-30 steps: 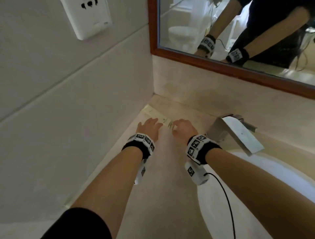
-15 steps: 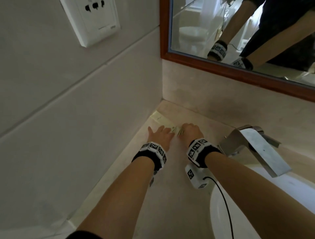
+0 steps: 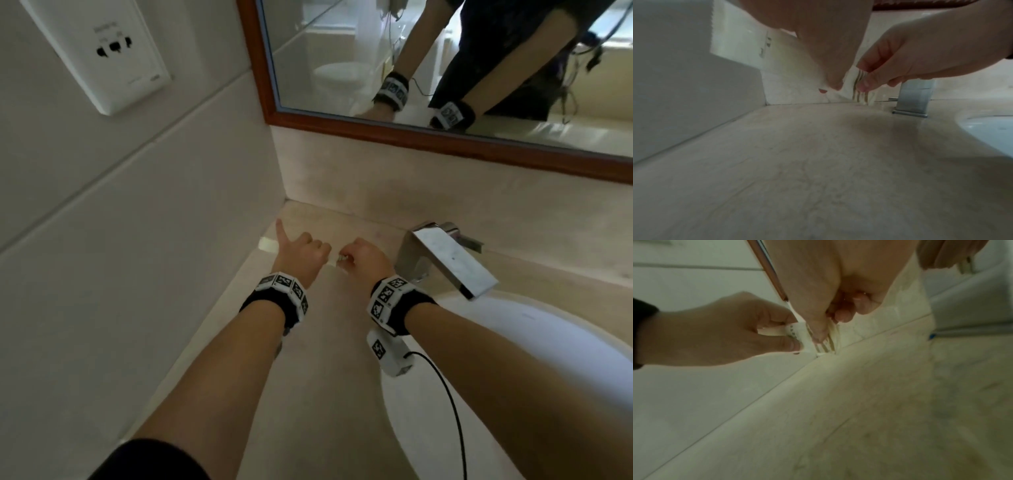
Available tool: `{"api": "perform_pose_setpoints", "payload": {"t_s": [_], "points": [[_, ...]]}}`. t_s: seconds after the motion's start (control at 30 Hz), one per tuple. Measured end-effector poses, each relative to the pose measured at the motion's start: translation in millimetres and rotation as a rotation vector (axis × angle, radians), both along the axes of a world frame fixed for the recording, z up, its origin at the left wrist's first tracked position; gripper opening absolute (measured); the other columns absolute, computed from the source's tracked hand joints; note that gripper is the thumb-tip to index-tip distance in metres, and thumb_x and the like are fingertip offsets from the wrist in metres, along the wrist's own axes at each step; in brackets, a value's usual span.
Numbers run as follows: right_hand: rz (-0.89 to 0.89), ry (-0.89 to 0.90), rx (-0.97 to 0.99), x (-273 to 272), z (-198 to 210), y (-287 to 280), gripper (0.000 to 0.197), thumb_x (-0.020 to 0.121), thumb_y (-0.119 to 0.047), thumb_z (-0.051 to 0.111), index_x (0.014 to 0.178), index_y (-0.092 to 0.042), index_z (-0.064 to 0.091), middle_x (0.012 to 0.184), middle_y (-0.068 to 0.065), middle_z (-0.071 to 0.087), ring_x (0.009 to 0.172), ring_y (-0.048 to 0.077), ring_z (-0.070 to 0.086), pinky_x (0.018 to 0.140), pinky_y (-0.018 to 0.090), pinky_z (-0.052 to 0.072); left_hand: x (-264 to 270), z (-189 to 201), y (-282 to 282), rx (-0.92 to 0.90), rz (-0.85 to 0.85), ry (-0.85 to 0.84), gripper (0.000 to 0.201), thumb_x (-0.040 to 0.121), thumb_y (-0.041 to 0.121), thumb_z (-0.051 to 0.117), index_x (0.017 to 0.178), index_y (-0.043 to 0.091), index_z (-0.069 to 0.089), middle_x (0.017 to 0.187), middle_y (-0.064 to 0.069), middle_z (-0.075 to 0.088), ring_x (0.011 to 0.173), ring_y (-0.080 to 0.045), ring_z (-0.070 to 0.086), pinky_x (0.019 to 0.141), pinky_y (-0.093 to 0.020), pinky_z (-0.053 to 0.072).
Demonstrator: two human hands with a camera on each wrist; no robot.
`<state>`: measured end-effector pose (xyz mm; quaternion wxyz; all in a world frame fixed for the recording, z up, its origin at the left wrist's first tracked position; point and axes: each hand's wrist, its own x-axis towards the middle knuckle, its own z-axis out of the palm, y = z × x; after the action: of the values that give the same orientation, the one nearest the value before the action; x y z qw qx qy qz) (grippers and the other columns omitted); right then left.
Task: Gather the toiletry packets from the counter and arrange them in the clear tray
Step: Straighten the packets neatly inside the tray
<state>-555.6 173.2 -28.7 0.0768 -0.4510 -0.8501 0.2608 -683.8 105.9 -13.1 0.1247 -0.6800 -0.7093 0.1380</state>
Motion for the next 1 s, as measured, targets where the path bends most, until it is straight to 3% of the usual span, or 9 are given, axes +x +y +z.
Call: {"api": "perform_pose_setpoints", "payload": {"t_s": [0.07,0.23,0.37,0.43,0.53,0.7,0.77,0.87,1.0], "points": [[-0.001,0.012,0.043,16.5,10.4,-4.1,0.023,0.095,-0.017,0.052,0.111,-0.01,0.067,0.113,0.012,0.059,0.105,0.03,0.058,0.087,0.037,0.048,10.8,0.9,-3.4,0.004,-0.045,0.004,0.028,0.054,0.012,0.089,0.066,0.02,0.066,0.054,0.006,0.064,0.065,-0.019,0.066,0.086,-0.076,0.037],[0.014,0.023,0.141,66.6,31.1,-26.9,0.025,0.098,-0.02,0.046,0.114,-0.013,0.064,0.118,0.007,0.056,0.105,0.03,0.059,0.085,0.037,0.047,54.8,17.9,-22.3,0.123,-0.076,0.024,0.019,0.066,0.019,0.086,0.071,0.016,0.068,0.06,0.002,0.067,0.06,-0.021,0.066,0.083,-0.073,0.043],[0.006,0.019,0.28,128.9,46.1,-48.2,0.024,0.099,-0.016,0.044,0.112,-0.01,0.063,0.123,0.009,0.056,0.094,0.033,0.063,0.067,0.033,0.041,109.3,32.4,-39.8,0.182,-0.047,0.041,0.021,0.068,0.026,0.083,0.07,0.014,0.066,0.06,-0.001,0.067,0.056,-0.022,0.066,0.081,-0.063,0.049],[-0.02,0.032,0.311,167.9,53.9,-57.4,0.024,0.098,-0.015,0.045,0.112,-0.009,0.063,0.118,0.011,0.058,0.091,0.034,0.063,0.066,0.033,0.04,143.2,37.9,-45.5,0.235,-0.065,-0.009,0.02,0.073,0.029,0.077,0.073,0.013,0.066,0.063,-0.003,0.068,0.057,-0.023,0.067,0.08,-0.057,0.051],[-0.075,0.108,0.312,228.9,66.0,-67.5,0.022,0.096,-0.015,0.047,0.108,-0.009,0.064,0.109,0.01,0.06,0.091,0.032,0.062,0.064,0.032,0.037,198.3,44.4,-46.8,0.303,-0.129,-0.081,0.023,0.083,0.031,0.055,0.074,0.013,0.065,0.063,-0.003,0.068,0.055,-0.024,0.066,0.07,-0.042,0.054],[-0.179,0.051,0.323,341.0,78.6,-60.1,0.021,0.098,-0.019,0.045,0.105,-0.011,0.063,0.108,0.008,0.057,0.084,0.033,0.062,0.061,0.031,0.035,299.8,59.0,-38.8,0.356,-0.172,-0.168,0.009,0.071,0.013,0.062,0.079,0.009,0.063,0.063,-0.007,0.067,0.051,-0.025,0.063,0.051,-0.03,0.049],[-0.243,-0.015,0.323,388.4,77.1,-53.9,0.021,0.099,-0.019,0.045,0.105,-0.012,0.063,0.111,0.007,0.057,0.084,0.032,0.062,0.062,0.031,0.037,336.6,60.6,-32.9,0.332,-0.173,-0.223,0.013,0.07,0.007,0.064,0.084,0.006,0.063,0.069,-0.011,0.068,0.058,-0.028,0.064,0.051,-0.032,0.051],[-0.33,-0.133,0.302,455.5,72.5,-50.7,0.02,0.099,-0.016,0.044,0.106,-0.013,0.063,0.116,0.006,0.054,0.085,0.033,0.063,0.062,0.032,0.041,394.6,59.7,-23.3,0.29,-0.217,-0.225,0.016,0.077,0.014,0.061,0.092,0.008,0.062,0.082,-0.009,0.068,0.071,-0.028,0.066,0.056,-0.033,0.05],[-0.414,-0.239,0.29,530.5,62.5,-54.7,0.021,0.099,-0.011,0.044,0.105,-0.01,0.063,0.112,0.008,0.054,0.074,0.027,0.053,0.063,0.031,0.036,466.8,46.8,-6.5,0.195,-0.299,-0.195,0.028,0.094,0.015,0.042,0.121,0.012,0.049,0.115,-0.005,0.06,0.103,-0.026,0.059,0.075,-0.035,0.047]]}}
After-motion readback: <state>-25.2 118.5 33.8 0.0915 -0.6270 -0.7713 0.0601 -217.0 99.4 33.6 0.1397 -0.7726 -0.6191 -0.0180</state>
